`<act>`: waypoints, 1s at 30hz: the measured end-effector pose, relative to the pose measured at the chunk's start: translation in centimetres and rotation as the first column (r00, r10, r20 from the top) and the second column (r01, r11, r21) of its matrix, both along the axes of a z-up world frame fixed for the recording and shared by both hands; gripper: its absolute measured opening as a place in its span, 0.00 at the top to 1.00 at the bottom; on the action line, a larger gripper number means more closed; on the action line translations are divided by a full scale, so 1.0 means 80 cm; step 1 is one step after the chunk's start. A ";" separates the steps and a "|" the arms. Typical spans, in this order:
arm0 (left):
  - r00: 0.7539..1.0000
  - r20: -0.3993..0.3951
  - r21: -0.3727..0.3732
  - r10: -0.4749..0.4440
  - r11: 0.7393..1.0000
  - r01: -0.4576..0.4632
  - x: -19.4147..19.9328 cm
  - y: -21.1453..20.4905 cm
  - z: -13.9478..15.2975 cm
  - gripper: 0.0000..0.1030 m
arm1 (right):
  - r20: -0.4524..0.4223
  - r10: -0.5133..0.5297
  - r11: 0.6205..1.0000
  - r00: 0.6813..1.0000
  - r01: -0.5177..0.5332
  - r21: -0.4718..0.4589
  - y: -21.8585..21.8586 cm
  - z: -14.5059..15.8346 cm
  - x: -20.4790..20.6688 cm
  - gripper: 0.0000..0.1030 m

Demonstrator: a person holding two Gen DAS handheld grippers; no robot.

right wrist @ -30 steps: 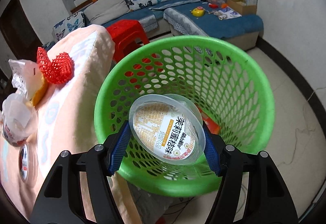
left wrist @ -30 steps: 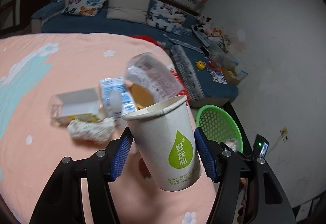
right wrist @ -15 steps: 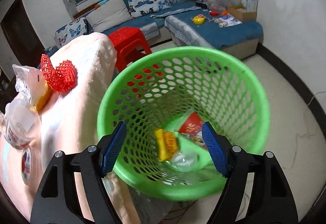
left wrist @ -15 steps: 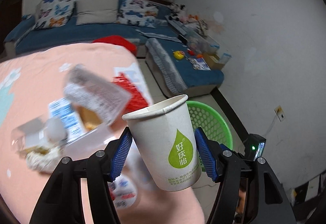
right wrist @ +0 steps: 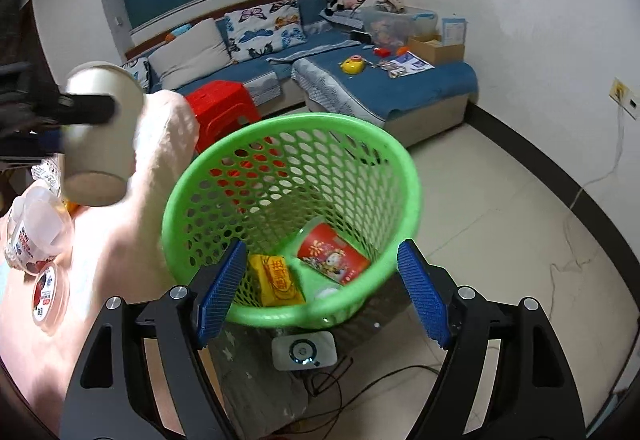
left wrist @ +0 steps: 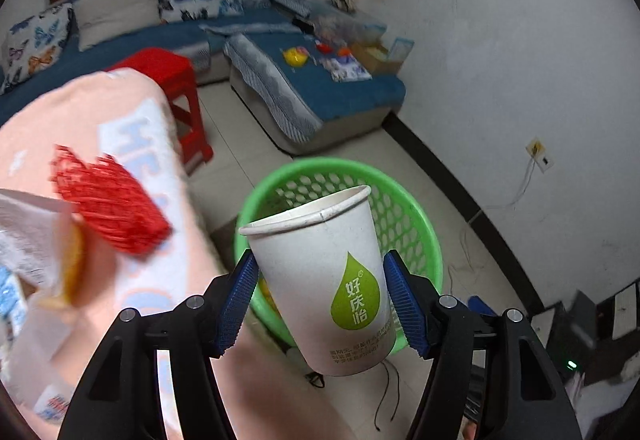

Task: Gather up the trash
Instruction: 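Lower the white paper cup into the green basket and open the left tool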

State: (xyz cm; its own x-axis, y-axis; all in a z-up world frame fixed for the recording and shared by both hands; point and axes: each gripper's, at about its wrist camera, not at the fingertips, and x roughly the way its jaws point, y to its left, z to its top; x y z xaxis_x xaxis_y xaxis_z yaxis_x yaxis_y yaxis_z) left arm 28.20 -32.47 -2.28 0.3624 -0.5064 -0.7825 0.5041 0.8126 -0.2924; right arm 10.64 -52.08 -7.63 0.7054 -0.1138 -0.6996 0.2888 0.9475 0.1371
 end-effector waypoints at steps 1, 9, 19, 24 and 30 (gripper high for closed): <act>1.000 -0.001 0.007 -0.001 1.000 0.001 0.002 -0.004 -0.005 0.39 | 0.001 -0.004 1.000 1.000 0.004 0.005 -0.002 -0.001 -0.002 0.25; 0.999 -0.048 0.066 -0.023 0.998 0.026 0.019 -0.038 -0.054 0.38 | -0.010 -0.013 0.999 1.000 0.014 0.042 -0.007 -0.020 -0.015 0.25; 0.997 -0.070 0.085 -0.037 0.995 0.043 0.018 -0.055 -0.077 0.26 | -0.014 -0.007 0.999 1.000 0.007 0.052 0.000 -0.025 -0.021 0.25; 0.999 -0.033 0.081 -0.030 0.996 0.032 0.005 -0.041 -0.058 0.26 | -0.013 0.002 0.999 1.000 -0.002 0.045 0.004 -0.017 -0.021 0.25; 1.000 0.030 0.038 0.006 0.999 -0.008 -0.017 0.006 -0.018 0.26 | 0.014 0.031 0.999 0.999 -0.031 0.038 0.023 0.001 -0.024 0.25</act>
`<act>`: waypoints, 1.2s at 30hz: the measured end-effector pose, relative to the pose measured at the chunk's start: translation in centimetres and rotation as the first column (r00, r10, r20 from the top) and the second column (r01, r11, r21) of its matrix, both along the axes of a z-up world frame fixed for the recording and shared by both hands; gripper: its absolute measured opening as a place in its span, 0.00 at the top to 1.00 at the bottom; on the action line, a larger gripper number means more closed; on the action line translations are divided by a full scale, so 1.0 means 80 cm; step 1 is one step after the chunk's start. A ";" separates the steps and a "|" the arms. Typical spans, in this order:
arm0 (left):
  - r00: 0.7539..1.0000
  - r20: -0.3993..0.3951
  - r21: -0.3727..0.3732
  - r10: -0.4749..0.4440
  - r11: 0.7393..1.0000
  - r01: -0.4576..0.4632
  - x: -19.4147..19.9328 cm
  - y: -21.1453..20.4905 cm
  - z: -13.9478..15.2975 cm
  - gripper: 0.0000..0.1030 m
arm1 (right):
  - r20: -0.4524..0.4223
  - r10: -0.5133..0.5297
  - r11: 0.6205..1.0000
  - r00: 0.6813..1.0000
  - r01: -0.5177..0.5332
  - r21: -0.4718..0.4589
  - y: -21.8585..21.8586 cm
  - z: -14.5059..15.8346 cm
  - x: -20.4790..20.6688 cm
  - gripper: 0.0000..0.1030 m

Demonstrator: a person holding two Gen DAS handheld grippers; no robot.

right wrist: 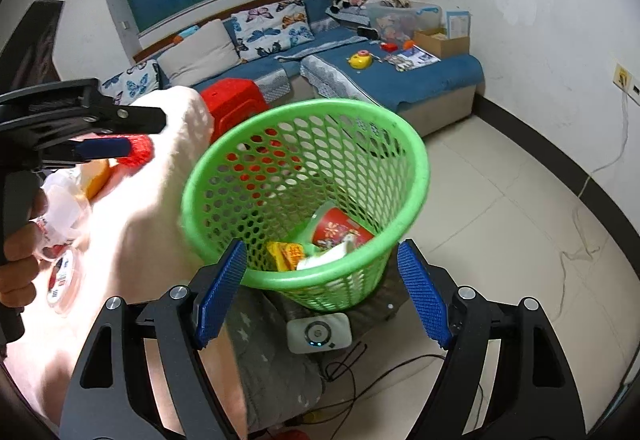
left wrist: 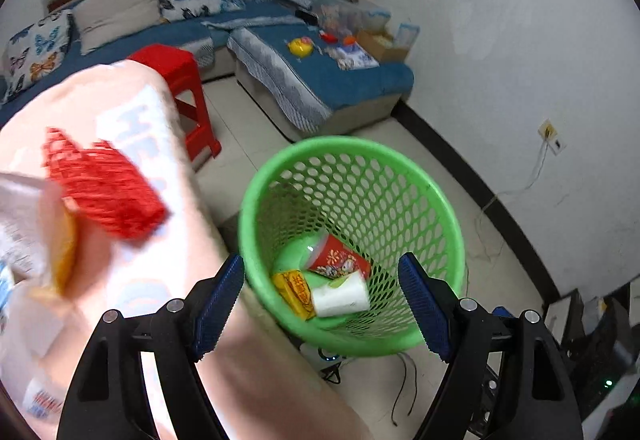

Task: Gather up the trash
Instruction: 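Lower the white paper cup into the green basket and open the left tool, then grasp the clear plastic yogurt cup with the left tool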

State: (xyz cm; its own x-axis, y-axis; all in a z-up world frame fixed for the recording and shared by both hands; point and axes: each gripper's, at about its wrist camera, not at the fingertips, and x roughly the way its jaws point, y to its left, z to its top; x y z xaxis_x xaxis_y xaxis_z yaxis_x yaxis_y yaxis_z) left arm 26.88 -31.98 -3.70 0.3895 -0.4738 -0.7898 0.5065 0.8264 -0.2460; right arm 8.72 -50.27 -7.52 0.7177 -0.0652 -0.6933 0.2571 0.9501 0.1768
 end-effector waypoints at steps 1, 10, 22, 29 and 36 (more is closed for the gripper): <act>1.000 0.004 -0.012 0.005 1.000 -0.005 -0.005 0.012 0.008 0.26 | 0.001 0.007 1.000 1.000 -0.007 -0.001 0.004 0.003 0.000 0.25; 0.987 0.125 -0.018 0.098 0.995 -0.097 -0.051 0.120 0.059 0.26 | 0.034 0.142 0.990 0.989 -0.142 0.002 0.077 0.030 0.004 0.22; 0.979 0.202 0.097 0.006 0.995 -0.026 -0.057 0.239 0.065 0.21 | 0.054 0.298 0.954 0.953 -0.298 -0.017 0.175 0.050 0.017 0.20; 0.968 0.170 0.223 -0.184 0.964 0.144 -0.033 0.233 0.038 0.16 | 0.027 0.337 0.941 0.941 -0.337 -0.032 0.200 0.048 0.020 0.19; 0.946 0.134 0.266 -0.296 0.930 0.253 -0.012 0.227 0.020 0.14 | 0.001 0.358 0.933 0.934 -0.357 -0.033 0.210 0.040 0.024 0.19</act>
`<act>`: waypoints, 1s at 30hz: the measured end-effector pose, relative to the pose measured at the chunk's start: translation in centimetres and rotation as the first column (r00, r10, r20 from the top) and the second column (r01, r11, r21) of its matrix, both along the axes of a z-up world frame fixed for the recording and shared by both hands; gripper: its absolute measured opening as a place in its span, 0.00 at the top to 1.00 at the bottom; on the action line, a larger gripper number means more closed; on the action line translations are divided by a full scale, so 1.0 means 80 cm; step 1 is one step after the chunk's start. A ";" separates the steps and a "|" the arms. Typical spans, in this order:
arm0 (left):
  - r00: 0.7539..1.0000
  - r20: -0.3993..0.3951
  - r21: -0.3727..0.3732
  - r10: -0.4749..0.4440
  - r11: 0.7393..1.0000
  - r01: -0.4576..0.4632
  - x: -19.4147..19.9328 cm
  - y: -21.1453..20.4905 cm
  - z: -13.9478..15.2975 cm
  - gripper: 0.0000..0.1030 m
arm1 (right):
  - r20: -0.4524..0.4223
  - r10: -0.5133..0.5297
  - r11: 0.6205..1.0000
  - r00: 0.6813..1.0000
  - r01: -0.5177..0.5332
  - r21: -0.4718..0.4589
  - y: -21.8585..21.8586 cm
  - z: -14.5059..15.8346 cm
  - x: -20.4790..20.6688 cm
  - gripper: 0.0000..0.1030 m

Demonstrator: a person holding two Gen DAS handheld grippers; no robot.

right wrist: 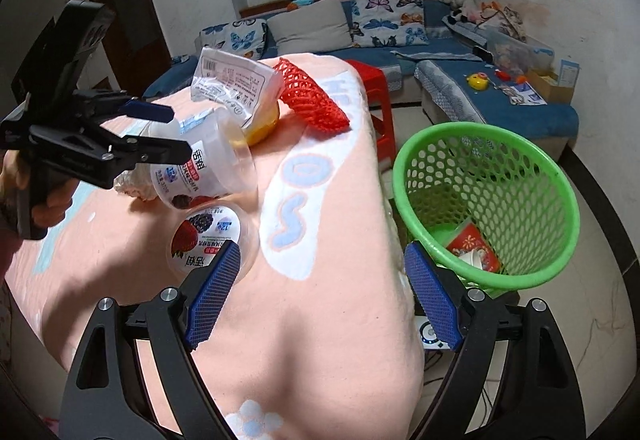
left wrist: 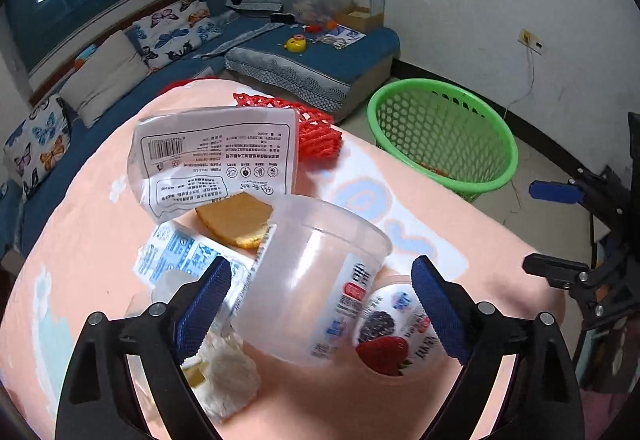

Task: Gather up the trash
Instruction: 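Grasp the clear plastic yogurt cup with the left tool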

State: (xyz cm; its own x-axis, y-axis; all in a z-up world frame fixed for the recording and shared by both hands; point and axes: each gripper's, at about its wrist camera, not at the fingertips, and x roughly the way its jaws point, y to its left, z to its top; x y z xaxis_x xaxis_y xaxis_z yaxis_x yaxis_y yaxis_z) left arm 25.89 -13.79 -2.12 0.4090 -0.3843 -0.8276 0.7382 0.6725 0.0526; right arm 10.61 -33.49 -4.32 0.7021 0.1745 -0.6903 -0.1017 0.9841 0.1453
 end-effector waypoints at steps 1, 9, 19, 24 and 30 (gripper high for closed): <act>1.000 -0.003 0.002 -0.016 1.000 0.016 0.001 -0.001 -0.001 0.14 | -0.005 0.002 1.000 1.000 -0.002 0.003 0.001 -0.001 0.001 0.19; 0.995 -0.007 0.068 -0.099 0.993 0.099 0.004 -0.015 -0.021 0.14 | -0.022 0.013 1.000 1.000 -0.013 0.004 0.009 -0.006 0.006 0.18; 0.994 0.009 0.121 -0.107 0.987 0.105 0.010 -0.026 -0.036 0.15 | -0.037 0.021 1.000 0.999 -0.021 0.003 0.016 -0.011 0.008 0.18; 0.994 0.013 0.136 -0.106 0.985 0.103 0.012 -0.026 -0.044 0.19 | -0.032 0.021 1.000 0.999 -0.020 0.002 0.015 -0.011 0.006 0.18; 0.994 0.026 0.128 -0.105 0.987 0.101 0.009 -0.020 -0.040 0.22 | -0.039 0.022 1.000 0.999 -0.021 0.003 0.017 -0.014 0.007 0.18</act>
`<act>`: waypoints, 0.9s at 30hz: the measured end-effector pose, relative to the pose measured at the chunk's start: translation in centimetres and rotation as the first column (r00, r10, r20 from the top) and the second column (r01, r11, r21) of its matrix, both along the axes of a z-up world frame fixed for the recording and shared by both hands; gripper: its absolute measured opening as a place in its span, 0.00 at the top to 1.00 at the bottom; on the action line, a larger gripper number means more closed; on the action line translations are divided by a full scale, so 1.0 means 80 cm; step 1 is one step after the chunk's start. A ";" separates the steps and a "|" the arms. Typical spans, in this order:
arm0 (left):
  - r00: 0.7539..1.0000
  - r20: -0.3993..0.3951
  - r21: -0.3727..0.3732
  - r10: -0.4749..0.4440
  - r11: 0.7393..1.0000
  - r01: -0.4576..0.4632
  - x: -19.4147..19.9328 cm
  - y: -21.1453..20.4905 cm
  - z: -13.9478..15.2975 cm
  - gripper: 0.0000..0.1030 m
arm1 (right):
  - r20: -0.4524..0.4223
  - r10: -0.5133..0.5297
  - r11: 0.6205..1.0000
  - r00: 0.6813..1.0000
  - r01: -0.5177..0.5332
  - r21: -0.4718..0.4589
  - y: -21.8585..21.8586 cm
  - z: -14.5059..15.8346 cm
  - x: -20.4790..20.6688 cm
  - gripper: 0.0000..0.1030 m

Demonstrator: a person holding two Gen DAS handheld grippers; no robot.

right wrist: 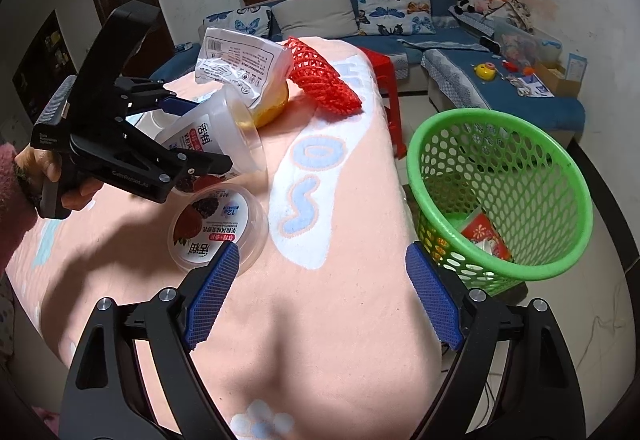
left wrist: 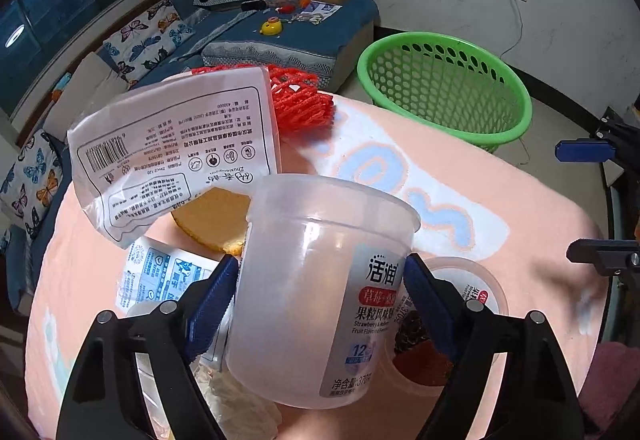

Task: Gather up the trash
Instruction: 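Grasp the clear plastic yogurt cup with the left tool, then grasp the strawberry-printed yogurt lid with the right tool while the left tool holds the cup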

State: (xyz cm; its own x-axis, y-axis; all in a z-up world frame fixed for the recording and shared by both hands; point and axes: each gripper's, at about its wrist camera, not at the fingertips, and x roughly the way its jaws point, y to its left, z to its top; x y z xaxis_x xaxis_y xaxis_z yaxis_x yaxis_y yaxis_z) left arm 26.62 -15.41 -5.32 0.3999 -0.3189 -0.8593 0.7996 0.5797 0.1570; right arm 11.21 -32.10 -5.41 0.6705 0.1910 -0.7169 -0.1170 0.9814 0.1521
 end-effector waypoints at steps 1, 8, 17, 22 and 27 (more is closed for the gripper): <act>1.000 0.002 -0.003 0.001 1.000 -0.001 -0.002 0.001 0.001 0.22 | -0.001 0.002 1.000 1.000 -0.002 0.002 0.001 0.000 0.000 0.18; 1.000 0.011 -0.063 0.019 0.998 -0.018 -0.013 0.018 0.021 0.23 | 0.000 0.020 1.000 1.000 -0.020 0.001 0.011 0.000 0.003 0.17; 0.996 0.019 -0.111 0.082 0.991 -0.079 -0.027 0.048 0.044 0.23 | -0.015 0.084 0.996 0.996 -0.084 0.014 0.040 -0.005 0.012 0.13; 0.993 0.029 -0.133 0.111 0.985 -0.106 -0.037 0.066 0.060 0.23 | -0.030 0.138 0.990 0.990 -0.138 0.006 0.067 -0.010 0.021 0.11; 0.988 0.043 -0.165 0.147 0.977 -0.138 -0.046 0.087 0.077 0.23 | -0.066 0.175 0.985 0.982 -0.175 0.008 0.088 -0.022 0.036 0.09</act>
